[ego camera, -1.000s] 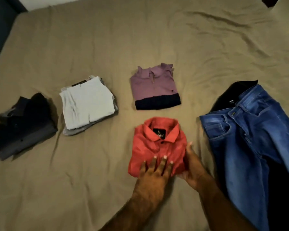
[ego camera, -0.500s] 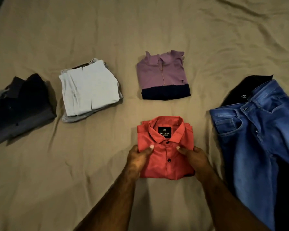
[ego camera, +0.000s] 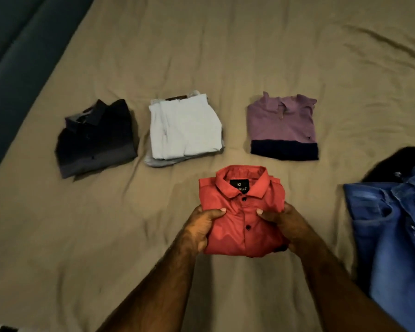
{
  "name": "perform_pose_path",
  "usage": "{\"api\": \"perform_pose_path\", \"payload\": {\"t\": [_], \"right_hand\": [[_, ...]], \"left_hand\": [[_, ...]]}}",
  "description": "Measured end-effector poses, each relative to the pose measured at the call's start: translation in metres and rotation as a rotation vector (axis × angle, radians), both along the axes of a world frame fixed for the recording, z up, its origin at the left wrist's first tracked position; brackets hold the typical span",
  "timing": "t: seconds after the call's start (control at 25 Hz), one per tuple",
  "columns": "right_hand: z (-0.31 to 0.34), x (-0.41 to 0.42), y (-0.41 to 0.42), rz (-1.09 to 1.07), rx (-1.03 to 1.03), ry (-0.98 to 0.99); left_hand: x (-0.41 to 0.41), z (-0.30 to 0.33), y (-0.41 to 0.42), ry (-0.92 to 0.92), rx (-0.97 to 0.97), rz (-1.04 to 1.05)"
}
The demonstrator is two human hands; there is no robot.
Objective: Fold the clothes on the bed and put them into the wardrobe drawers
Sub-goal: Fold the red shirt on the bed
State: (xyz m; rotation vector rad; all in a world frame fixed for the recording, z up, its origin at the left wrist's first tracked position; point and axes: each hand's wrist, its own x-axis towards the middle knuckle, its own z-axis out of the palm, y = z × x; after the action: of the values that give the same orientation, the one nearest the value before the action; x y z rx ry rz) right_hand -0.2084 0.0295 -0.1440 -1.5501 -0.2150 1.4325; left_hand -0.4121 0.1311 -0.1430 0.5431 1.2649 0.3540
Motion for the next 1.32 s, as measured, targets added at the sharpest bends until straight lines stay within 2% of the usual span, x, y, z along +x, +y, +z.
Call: {"api": "perform_pose_path", "payload": {"t": [0.2, 0.4, 0.64, 0.68, 0.72, 0.8, 0.84, 0.88, 0.96, 1.0, 1.12, 1.32], "right_hand": [[0.050, -0.071, 0.112, 0.136, 0.106, -0.014], [0.079, -0.164, 0.260, 0.185, 0.223, -0.012], [0.071, -0.275, 0.441, 0.283, 0.283, -0.027], [0.069, -0.285, 0.459, 0.270, 0.272, -0.080], [0.063, -0.293, 0.479, 0.264, 0.234, -0.238], [0.043, -0.304, 0.501, 0.334, 0.075, -0.845], [0.035, -0.310, 0.504, 0.346, 0.042, -1.136], [0.023, -0.324, 0.504, 0.362, 0.103, -1.349], [0.002, -0.352, 0.504, 0.463, 0.308, -1.531], [-0.012, -0.362, 0.506, 0.561, 0.356, -1.556], [-0.046, -0.373, 0.513, 0.732, 0.334, -1.567], [-0.098, -0.380, 0.517, 0.809, 0.364, -1.522]], "left_hand": [[-0.088, 0.055, 0.086, -0.010, 0.160, 0.097], [-0.183, 0.092, 0.212, 0.042, 0.351, 0.197], [-0.308, 0.092, 0.374, 0.092, 0.465, 0.279], [-0.318, 0.092, 0.394, 0.158, 0.491, 0.264], [-0.328, 0.085, 0.413, 0.353, 0.541, 0.192], [-0.342, 0.068, 0.428, 1.041, 0.673, -0.122], [-0.344, 0.060, 0.425, 1.272, 0.840, -0.233], [-0.348, 0.043, 0.421, 1.358, 1.061, -0.348], [-0.349, 0.012, 0.417, 1.282, 1.379, -0.548], [-0.346, -0.005, 0.420, 1.227, 1.420, -0.613], [-0.337, -0.035, 0.434, 1.187, 1.350, -0.662], [-0.361, -0.090, 0.440, 1.203, 1.335, -0.682]]}}
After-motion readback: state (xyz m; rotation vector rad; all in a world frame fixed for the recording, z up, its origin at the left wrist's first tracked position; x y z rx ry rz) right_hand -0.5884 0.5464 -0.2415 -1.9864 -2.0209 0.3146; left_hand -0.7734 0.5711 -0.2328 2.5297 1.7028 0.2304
